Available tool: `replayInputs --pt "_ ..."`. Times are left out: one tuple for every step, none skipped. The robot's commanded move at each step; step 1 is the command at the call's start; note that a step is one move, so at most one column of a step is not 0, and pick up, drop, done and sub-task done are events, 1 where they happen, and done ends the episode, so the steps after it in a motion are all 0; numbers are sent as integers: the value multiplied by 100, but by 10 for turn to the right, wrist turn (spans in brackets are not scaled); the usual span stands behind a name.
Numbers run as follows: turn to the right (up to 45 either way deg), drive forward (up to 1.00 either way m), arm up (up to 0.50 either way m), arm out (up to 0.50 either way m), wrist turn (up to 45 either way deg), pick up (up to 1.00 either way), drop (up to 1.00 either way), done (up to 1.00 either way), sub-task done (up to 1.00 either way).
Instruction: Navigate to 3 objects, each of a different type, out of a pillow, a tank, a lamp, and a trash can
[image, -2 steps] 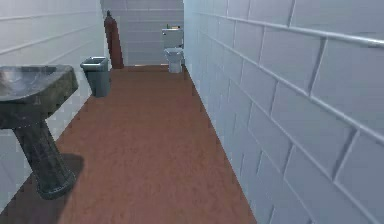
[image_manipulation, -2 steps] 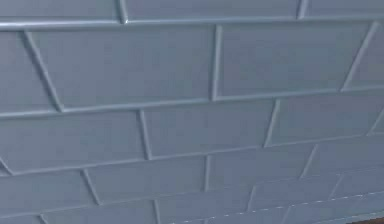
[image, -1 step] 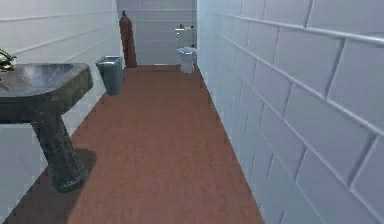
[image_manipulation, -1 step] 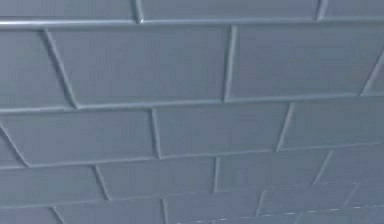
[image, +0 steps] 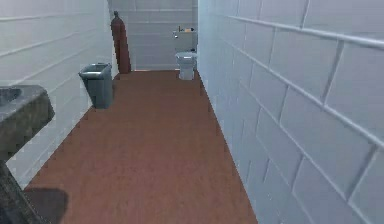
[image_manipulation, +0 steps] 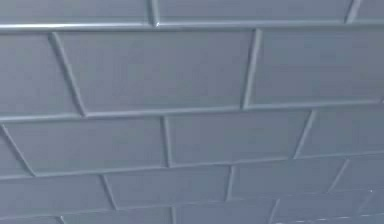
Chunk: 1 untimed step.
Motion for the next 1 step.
replayInputs --pt "-60 0 0 0 0 0 0 0 0"
